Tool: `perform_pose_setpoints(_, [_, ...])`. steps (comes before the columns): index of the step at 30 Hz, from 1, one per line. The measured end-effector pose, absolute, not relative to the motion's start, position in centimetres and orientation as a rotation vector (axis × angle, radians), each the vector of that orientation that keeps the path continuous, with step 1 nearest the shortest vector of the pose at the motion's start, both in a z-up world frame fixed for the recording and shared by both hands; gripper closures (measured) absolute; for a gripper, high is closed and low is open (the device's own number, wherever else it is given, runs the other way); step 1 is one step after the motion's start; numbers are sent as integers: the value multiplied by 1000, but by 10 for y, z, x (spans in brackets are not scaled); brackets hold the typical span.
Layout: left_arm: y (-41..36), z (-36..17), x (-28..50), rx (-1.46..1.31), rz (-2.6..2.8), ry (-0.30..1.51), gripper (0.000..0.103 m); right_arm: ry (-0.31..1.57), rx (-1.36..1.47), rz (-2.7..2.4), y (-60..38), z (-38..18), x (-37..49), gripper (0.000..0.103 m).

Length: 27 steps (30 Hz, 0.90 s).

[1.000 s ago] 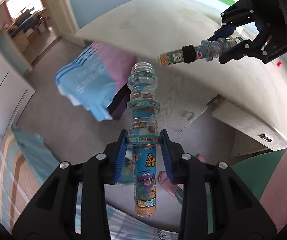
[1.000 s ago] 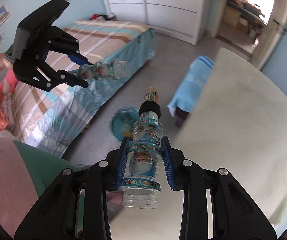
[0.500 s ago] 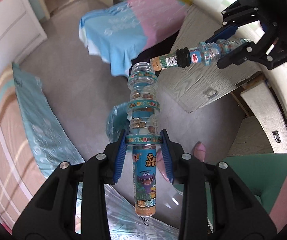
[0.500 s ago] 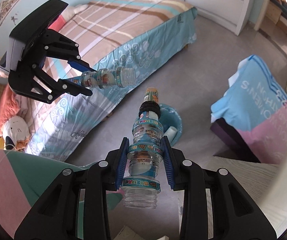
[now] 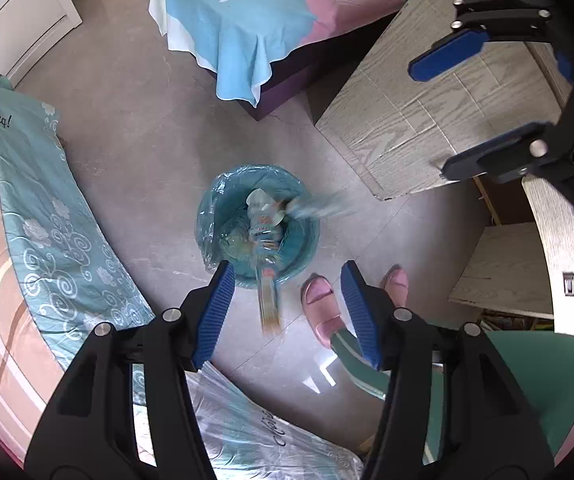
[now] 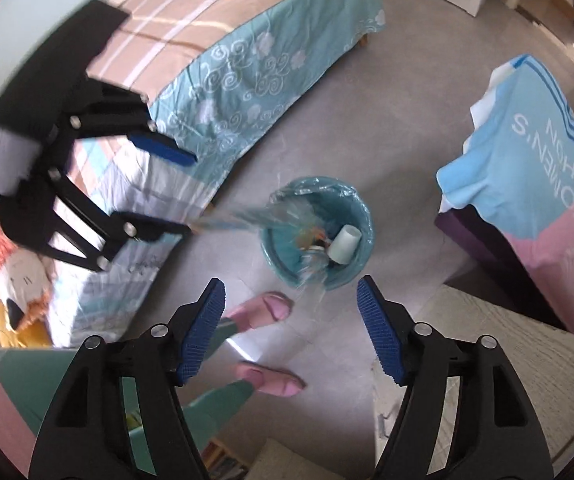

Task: Collect trash
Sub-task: 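Open both tools to drop the tube and bottle into the bin, then move both open tools back over the table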

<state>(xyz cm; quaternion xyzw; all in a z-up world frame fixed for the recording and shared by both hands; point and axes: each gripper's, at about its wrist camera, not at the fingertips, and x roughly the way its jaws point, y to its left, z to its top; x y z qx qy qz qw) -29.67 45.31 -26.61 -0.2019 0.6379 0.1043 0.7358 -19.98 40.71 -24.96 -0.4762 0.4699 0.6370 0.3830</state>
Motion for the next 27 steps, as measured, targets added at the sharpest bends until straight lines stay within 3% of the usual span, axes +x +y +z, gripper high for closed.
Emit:
perform_pose_setpoints(6, [455,-262,-299,-438,217,1401,44,1197,-1159,1594,401,-231,-179,35])
perform_pose_setpoints(12, [450,-242,-304,-415,216,1380,24,1202,-1091,1570,381,-207,-162,34])
perform_pose_setpoints(19, [435,-202,-296,-367,205,1335,20,1192,-1000,1575,341,-171,-145,34])
perform_pose_setpoints(22, [426,-187,-284,-341,171,1330,12,1177,-941,1584,318,-147,-137,34])
perform_pose_setpoints(27, [405,-160,-255,-223,115,1323,12,1126,-875,1588,279,-106,-122,28])
